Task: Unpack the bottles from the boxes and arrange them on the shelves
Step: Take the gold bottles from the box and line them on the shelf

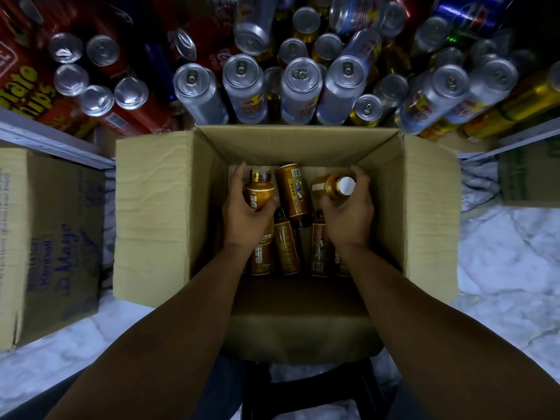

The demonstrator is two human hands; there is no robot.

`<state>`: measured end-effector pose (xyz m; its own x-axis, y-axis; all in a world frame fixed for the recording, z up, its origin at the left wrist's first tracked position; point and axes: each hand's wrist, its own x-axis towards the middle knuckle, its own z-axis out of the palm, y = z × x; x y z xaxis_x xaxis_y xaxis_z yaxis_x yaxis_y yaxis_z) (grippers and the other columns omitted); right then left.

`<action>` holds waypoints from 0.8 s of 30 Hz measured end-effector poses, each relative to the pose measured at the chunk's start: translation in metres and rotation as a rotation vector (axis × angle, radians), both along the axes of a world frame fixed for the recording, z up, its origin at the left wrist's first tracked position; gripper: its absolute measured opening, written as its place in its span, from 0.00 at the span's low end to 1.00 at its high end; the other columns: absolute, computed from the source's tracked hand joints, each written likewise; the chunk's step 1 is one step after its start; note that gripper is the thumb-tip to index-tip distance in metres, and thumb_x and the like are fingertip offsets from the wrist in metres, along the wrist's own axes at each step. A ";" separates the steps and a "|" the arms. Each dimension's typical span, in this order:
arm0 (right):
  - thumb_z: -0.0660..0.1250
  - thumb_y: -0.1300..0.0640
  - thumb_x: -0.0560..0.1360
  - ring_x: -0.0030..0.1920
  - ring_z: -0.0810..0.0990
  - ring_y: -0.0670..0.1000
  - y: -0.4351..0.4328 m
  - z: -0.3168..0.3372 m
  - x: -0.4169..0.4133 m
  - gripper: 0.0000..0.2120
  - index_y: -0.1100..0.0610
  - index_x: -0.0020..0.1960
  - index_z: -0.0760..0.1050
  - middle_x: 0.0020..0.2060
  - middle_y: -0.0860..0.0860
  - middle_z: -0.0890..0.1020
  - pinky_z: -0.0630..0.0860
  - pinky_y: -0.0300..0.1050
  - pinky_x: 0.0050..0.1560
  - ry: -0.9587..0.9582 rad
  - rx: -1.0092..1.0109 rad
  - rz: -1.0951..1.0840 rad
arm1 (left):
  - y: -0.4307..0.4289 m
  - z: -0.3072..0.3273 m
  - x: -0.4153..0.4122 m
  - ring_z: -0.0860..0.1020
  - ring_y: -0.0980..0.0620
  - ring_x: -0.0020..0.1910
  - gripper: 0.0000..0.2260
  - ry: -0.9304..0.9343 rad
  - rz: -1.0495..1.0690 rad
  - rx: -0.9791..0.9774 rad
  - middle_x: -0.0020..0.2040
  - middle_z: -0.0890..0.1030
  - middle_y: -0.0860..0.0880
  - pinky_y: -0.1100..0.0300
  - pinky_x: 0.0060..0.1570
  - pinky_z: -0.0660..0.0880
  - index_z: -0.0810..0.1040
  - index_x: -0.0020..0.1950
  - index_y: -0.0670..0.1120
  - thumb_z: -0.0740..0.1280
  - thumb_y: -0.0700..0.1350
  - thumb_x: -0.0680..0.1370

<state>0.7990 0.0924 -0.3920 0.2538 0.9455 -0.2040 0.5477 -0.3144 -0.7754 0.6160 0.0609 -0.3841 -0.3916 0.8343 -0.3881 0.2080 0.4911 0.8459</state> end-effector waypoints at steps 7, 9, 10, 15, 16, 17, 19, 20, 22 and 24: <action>0.78 0.57 0.71 0.65 0.75 0.54 0.007 -0.007 -0.008 0.30 0.57 0.70 0.71 0.64 0.56 0.75 0.73 0.44 0.64 0.025 0.012 0.115 | 0.001 -0.004 -0.001 0.78 0.60 0.62 0.39 -0.008 -0.009 0.008 0.67 0.78 0.53 0.63 0.58 0.77 0.61 0.79 0.57 0.77 0.43 0.74; 0.77 0.57 0.72 0.66 0.75 0.54 0.009 -0.009 -0.009 0.29 0.57 0.70 0.71 0.65 0.55 0.76 0.73 0.46 0.65 0.030 0.016 0.143 | 0.002 -0.006 -0.002 0.79 0.60 0.61 0.37 -0.002 -0.015 0.013 0.67 0.78 0.52 0.64 0.58 0.77 0.62 0.78 0.56 0.77 0.43 0.74; 0.77 0.58 0.73 0.66 0.75 0.54 0.009 -0.010 -0.009 0.29 0.57 0.70 0.71 0.64 0.55 0.76 0.73 0.48 0.66 0.028 0.019 0.164 | 0.002 -0.006 -0.001 0.78 0.62 0.61 0.37 0.002 -0.018 0.012 0.67 0.78 0.52 0.67 0.57 0.77 0.63 0.78 0.55 0.77 0.42 0.74; 0.74 0.64 0.74 0.68 0.74 0.55 0.008 -0.012 -0.010 0.31 0.56 0.74 0.68 0.66 0.56 0.76 0.75 0.55 0.67 0.038 -0.015 0.264 | 0.003 -0.004 0.001 0.72 0.75 0.59 0.36 -0.002 -0.054 -0.010 0.71 0.73 0.55 0.79 0.52 0.71 0.62 0.79 0.56 0.76 0.42 0.76; 0.74 0.64 0.74 0.68 0.74 0.55 0.009 -0.010 -0.011 0.32 0.55 0.74 0.67 0.67 0.56 0.76 0.75 0.54 0.67 0.050 -0.039 0.256 | 0.003 -0.003 0.002 0.72 0.73 0.60 0.36 -0.008 -0.062 -0.014 0.72 0.73 0.54 0.78 0.53 0.71 0.62 0.79 0.56 0.75 0.43 0.76; 0.75 0.63 0.74 0.68 0.74 0.54 0.010 -0.008 -0.010 0.33 0.53 0.75 0.66 0.67 0.55 0.76 0.75 0.53 0.66 0.074 -0.067 0.237 | 0.003 -0.001 0.003 0.72 0.71 0.60 0.36 -0.017 -0.064 -0.020 0.73 0.72 0.54 0.76 0.54 0.72 0.62 0.79 0.56 0.75 0.43 0.76; 0.76 0.62 0.73 0.68 0.75 0.53 0.013 0.001 -0.008 0.36 0.47 0.75 0.63 0.66 0.52 0.77 0.76 0.53 0.65 0.127 -0.108 0.212 | 0.003 0.006 0.003 0.73 0.69 0.61 0.36 -0.023 -0.065 -0.028 0.73 0.72 0.54 0.73 0.56 0.73 0.62 0.79 0.56 0.76 0.44 0.76; 0.76 0.61 0.73 0.67 0.75 0.52 0.014 0.008 -0.005 0.36 0.46 0.74 0.62 0.66 0.51 0.77 0.77 0.53 0.65 0.151 -0.121 0.212 | 0.003 0.013 0.004 0.73 0.71 0.61 0.36 -0.016 -0.075 -0.032 0.72 0.73 0.54 0.74 0.56 0.73 0.63 0.79 0.56 0.76 0.44 0.76; 0.76 0.60 0.73 0.66 0.76 0.49 0.013 0.027 0.002 0.34 0.47 0.73 0.63 0.65 0.50 0.78 0.77 0.47 0.63 0.198 -0.148 0.228 | 0.002 0.031 0.005 0.72 0.76 0.59 0.35 -0.007 -0.104 -0.047 0.70 0.75 0.55 0.77 0.54 0.72 0.64 0.79 0.55 0.76 0.46 0.76; 0.77 0.56 0.73 0.64 0.77 0.45 0.011 0.056 0.009 0.33 0.47 0.73 0.65 0.64 0.47 0.79 0.75 0.34 0.59 0.216 -0.150 0.249 | -0.002 0.060 0.006 0.74 0.77 0.56 0.34 -0.016 -0.104 -0.057 0.64 0.77 0.60 0.77 0.53 0.73 0.65 0.78 0.56 0.77 0.45 0.75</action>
<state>0.8082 0.1035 -0.3360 -0.0445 0.9285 -0.3687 0.4506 -0.3107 -0.8369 0.6224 0.0592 -0.3241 -0.2974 0.8467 -0.4412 0.2476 0.5147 0.8208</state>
